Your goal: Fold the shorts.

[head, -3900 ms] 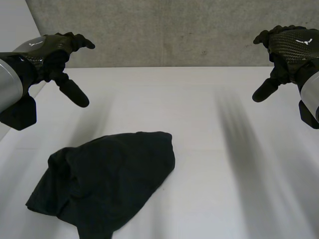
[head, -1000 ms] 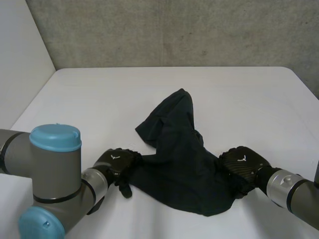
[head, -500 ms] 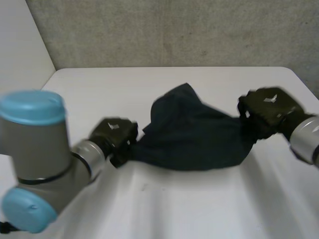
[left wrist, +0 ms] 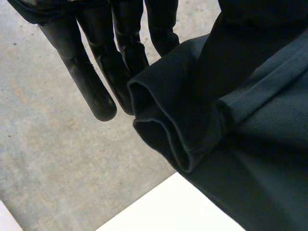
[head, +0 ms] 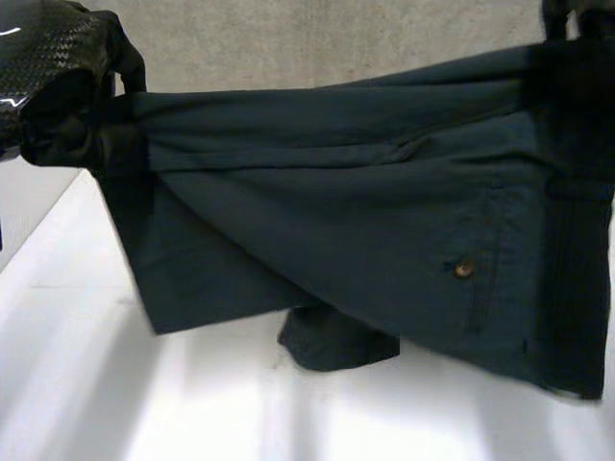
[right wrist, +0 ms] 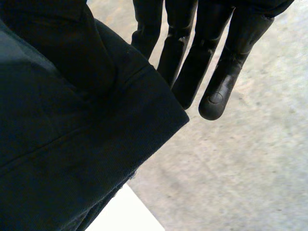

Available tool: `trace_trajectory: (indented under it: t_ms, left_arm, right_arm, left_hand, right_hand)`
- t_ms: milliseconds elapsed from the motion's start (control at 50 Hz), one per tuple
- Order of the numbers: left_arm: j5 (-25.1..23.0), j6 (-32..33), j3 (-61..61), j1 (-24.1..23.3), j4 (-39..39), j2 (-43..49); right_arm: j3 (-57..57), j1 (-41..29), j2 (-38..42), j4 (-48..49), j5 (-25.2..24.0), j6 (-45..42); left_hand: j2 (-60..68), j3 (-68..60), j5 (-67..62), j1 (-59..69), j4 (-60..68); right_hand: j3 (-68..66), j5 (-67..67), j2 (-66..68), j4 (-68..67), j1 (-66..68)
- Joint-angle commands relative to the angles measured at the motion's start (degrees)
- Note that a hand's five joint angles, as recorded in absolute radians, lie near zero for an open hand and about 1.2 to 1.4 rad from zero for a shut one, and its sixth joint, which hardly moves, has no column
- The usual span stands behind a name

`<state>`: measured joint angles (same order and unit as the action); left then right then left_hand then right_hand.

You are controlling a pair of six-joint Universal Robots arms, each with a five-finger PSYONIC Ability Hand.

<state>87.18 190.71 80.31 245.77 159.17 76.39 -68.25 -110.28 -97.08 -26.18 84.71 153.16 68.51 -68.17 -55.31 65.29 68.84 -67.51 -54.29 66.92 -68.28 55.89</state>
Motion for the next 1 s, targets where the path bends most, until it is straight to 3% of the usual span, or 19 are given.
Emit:
trace_trajectory:
  t_ms: [20, 160, 280, 420, 480, 580, 700, 880, 1000]
  left_arm:
    - [0.1, 0.1, 1.3, 0.7, 0.4, 15.0]
    - [0.6, 0.1, -6.3, 0.8, 1.1, 34.9]
    - [0.5, 0.1, -20.9, 0.8, 1.2, 46.1]
    - [0.8, -0.6, -37.8, 0.4, 5.3, 48.3]
    - [1.2, -0.7, -44.1, 0.2, 11.1, 47.5]
    - [3.5, -0.4, -44.7, 0.4, 21.1, 38.5]
    - [3.6, -0.7, -34.2, 0.4, 23.5, 30.7]
    - [2.5, -2.8, -8.4, 1.0, 22.7, 20.0]
    - [1.6, -2.5, 8.4, 1.4, 22.2, 14.9]
  right_arm:
    - [-4.6, -4.9, 12.0, 0.3, 4.4, -1.5]
    - [-5.1, -5.6, 24.6, 3.4, 5.8, -2.1]
    - [-3.2, -5.7, 30.7, 16.8, 7.0, -1.9]
    - [6.8, -6.6, 32.8, 32.1, 9.3, -3.0]
    - [11.3, -6.4, 32.7, 37.3, 9.5, -3.4]
    - [17.8, -6.8, 29.6, 45.8, 9.7, -3.6]
    - [17.7, -8.5, 27.6, 42.1, 9.5, -3.2]
    - [9.6, -10.0, 25.9, 16.3, 7.8, -3.2]
    - [4.7, -9.8, 25.9, 5.1, 7.5, -1.9]
  left_hand:
    - [11.5, -11.8, -14.7, 14.7, 11.2]
    - [11.5, -11.8, -14.7, 14.7, 11.2]
    - [11.5, -11.8, -14.7, 14.7, 11.2]
    - [11.5, -11.8, -14.7, 14.7, 11.2]
    - [11.5, -11.8, -14.7, 14.7, 11.2]
    - [11.5, -11.8, -14.7, 14.7, 11.2]
    - [11.5, -11.8, -14.7, 14.7, 11.2]
    - [11.5, -11.8, -14.7, 14.7, 11.2]
    - [11.5, -11.8, -14.7, 14.7, 11.2]
  right_hand:
    - [-12.5, -15.7, 13.1, -11.7, 24.1]
    - [-12.5, -15.7, 13.1, -11.7, 24.1]
    - [-12.5, -15.7, 13.1, -11.7, 24.1]
    - [-12.5, -15.7, 13.1, -11.7, 24.1]
    - [-12.5, -15.7, 13.1, -11.7, 24.1]
    - [-12.5, -15.7, 13.1, -11.7, 24.1]
    - [-12.5, -15.7, 13.1, -11.7, 24.1]
    - [-12.5, -15.7, 13.1, -11.7, 24.1]
    - [-12.5, -15.7, 13.1, -11.7, 24.1]
